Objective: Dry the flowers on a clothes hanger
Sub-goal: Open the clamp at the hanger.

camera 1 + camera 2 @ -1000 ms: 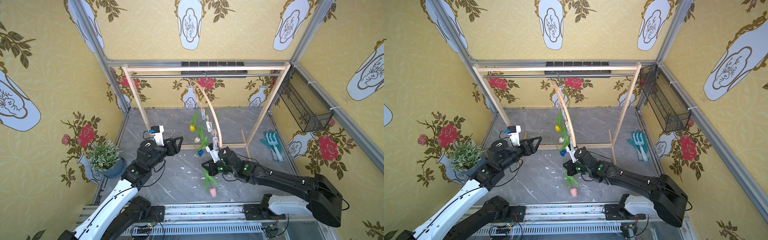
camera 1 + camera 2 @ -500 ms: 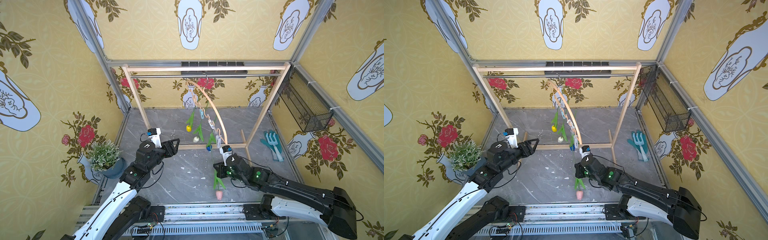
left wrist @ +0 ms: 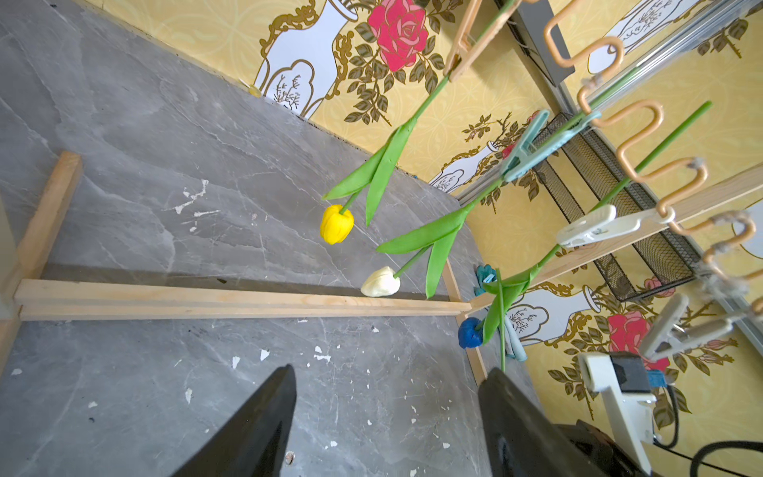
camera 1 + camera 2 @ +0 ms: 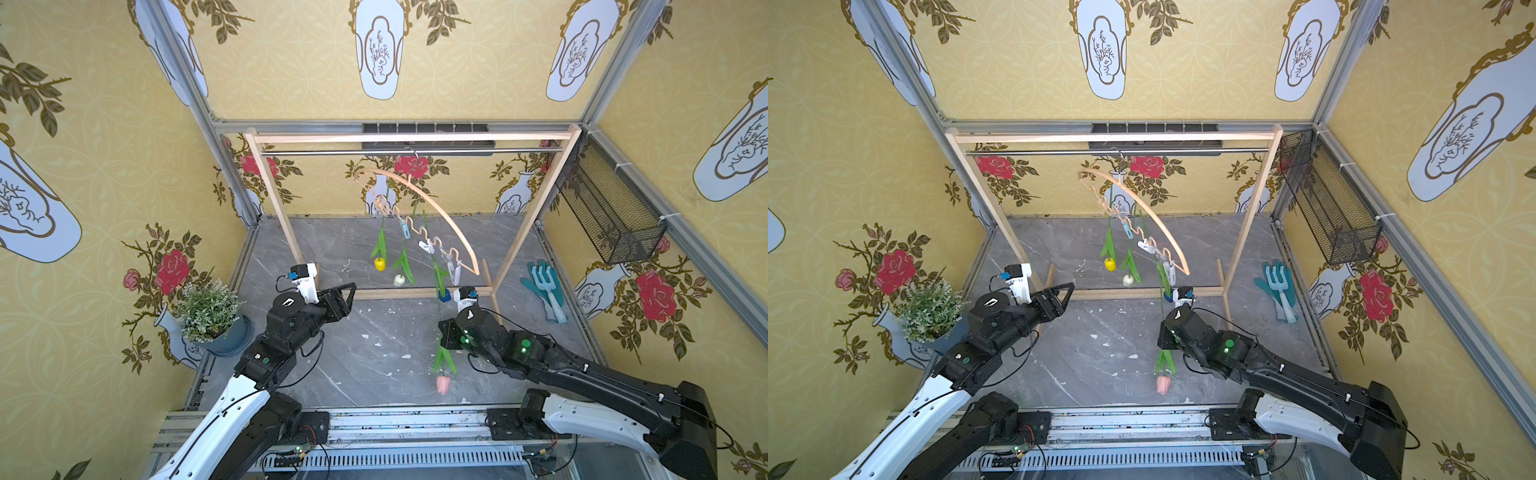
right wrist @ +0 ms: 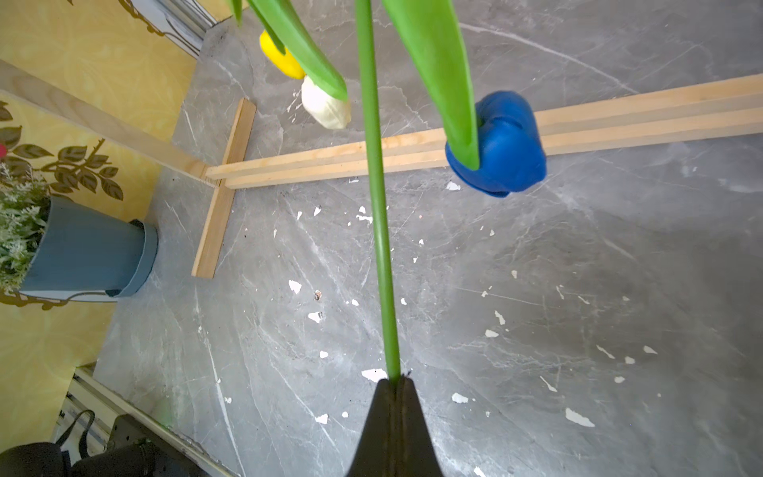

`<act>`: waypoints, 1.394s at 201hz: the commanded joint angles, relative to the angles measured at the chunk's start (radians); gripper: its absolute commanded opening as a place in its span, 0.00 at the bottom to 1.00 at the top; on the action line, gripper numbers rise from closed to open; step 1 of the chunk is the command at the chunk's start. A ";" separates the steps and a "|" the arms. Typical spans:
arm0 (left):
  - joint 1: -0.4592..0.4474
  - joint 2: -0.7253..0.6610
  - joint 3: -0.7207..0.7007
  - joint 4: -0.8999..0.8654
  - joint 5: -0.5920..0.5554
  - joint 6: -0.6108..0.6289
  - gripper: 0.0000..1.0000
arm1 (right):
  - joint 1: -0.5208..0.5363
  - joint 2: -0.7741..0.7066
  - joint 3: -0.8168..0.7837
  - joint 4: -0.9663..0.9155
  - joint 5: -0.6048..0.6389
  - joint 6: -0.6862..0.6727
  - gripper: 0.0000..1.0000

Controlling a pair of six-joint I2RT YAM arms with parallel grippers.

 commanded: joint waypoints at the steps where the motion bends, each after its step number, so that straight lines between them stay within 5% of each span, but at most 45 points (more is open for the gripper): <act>1: 0.002 -0.005 -0.012 0.032 0.026 0.000 0.75 | -0.018 -0.029 -0.001 -0.022 0.025 0.008 0.00; 104: -0.006 0.119 -0.032 0.275 0.290 -0.014 0.67 | -0.047 -0.146 0.015 0.000 0.073 -0.042 0.00; 224: -0.230 0.307 0.177 0.296 0.264 0.192 0.68 | -0.070 -0.244 -0.055 0.030 0.027 -0.019 0.00; 280: -0.249 0.384 0.234 0.300 0.278 0.217 0.69 | -0.038 -0.155 -0.143 0.169 -0.179 -0.055 0.00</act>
